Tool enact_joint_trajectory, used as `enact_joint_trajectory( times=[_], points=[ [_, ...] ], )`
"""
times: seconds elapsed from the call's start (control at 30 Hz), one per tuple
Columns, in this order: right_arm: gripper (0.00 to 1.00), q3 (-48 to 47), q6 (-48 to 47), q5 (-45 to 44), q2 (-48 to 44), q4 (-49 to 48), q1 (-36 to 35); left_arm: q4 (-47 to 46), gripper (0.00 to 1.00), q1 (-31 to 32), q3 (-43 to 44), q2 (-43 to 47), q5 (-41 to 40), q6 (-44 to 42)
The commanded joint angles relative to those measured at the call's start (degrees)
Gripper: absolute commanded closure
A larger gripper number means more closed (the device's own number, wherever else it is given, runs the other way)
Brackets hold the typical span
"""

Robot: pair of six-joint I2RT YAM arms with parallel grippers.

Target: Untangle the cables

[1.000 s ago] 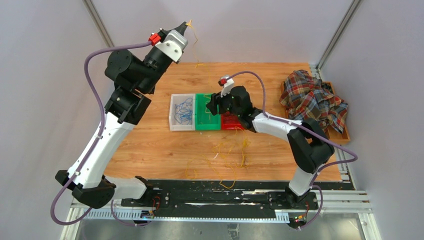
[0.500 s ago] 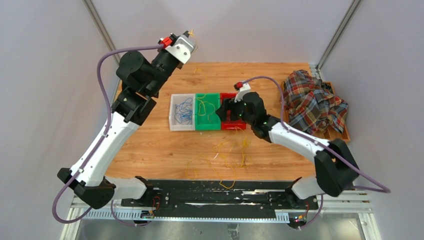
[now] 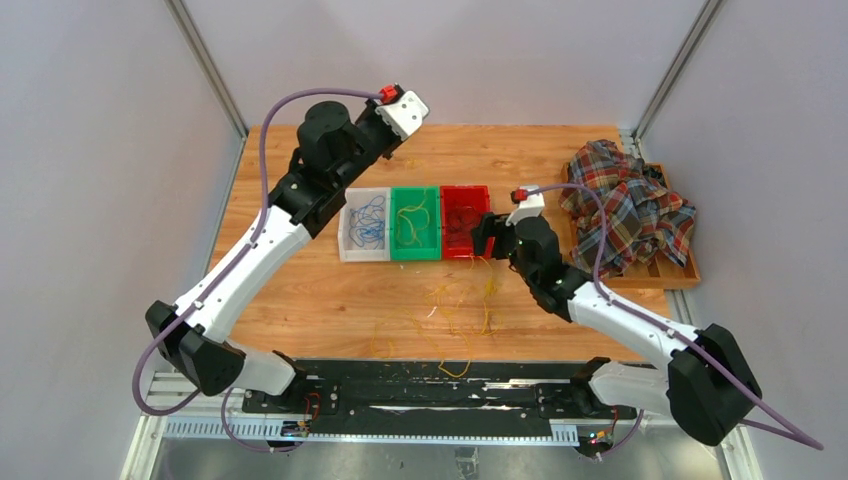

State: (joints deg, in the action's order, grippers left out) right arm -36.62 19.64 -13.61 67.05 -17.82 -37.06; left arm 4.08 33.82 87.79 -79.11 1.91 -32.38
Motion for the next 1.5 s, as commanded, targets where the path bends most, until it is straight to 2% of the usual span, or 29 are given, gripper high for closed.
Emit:
enact_joint_trajectory(
  times=[0.0, 0.17, 0.37, 0.5, 0.63, 0.8, 0.87, 1.0, 1.27, 1.37, 1.43, 1.47],
  points=[
    [0.22, 3.49, 1.58, -4.58, -3.14, -3.84, 1.91, 0.42, 1.00, -0.34, -2.89, -0.95, 1.37, -1.50],
    [0.22, 7.66, 3.05, -4.98, -5.83, -6.30, 2.54, 3.29, 1.00, -0.34, -6.32, -2.52, 4.53, -3.92],
    [0.22, 11.09, 4.63, -5.95, -9.70, -6.26, 3.01, 13.16, 1.00, -0.06, -6.32, -6.87, 9.85, -8.24],
    [0.22, 12.73, 5.08, -6.79, -13.10, -5.64, 3.31, 17.00, 0.99, 0.97, -6.49, -10.99, 6.03, -10.61],
    [0.22, 12.89, 4.41, -6.74, -15.44, -4.28, 3.78, 18.32, 0.99, 0.10, -5.24, -14.42, -2.74, -10.97],
    [0.21, 12.01, 4.01, -5.41, -14.70, -3.96, 4.43, 18.26, 1.00, -3.11, -8.68, -13.48, -2.79, -15.73],
    [0.22, 11.62, 4.07, -4.83, -13.79, -3.97, 4.56, 18.03, 1.00, -3.10, -10.82, -13.08, -0.46, -17.16],
    [0.22, 11.31, 4.60, -4.80, -14.32, -2.35, 4.64, 19.25, 1.00, -1.30, -10.89, -15.33, 4.58, -15.17],
    [0.22, 11.14, 3.37, -5.88, -18.74, 2.45, 4.63, 20.42, 0.98, 0.56, -7.52, -24.61, 5.85, -12.54],
    [0.21, 10.52, 3.03, -5.42, -19.57, 3.89, 4.63, 23.32, 0.70, 0.39, -4.87, -27.42, 5.04, -13.89],
    [0.21, 9.82, 2.79, -4.90, -19.67, 5.04, 4.68, 25.79, 0.43, -0.35, -2.62, -28.17, 5.63, -14.02],
    [0.21, 9.58, 2.56, -4.60, -19.67, 5.20, 4.63, 26.82, 0.33, -0.91, -1.60, -28.05, 6.47, -14.04]
  ],
)
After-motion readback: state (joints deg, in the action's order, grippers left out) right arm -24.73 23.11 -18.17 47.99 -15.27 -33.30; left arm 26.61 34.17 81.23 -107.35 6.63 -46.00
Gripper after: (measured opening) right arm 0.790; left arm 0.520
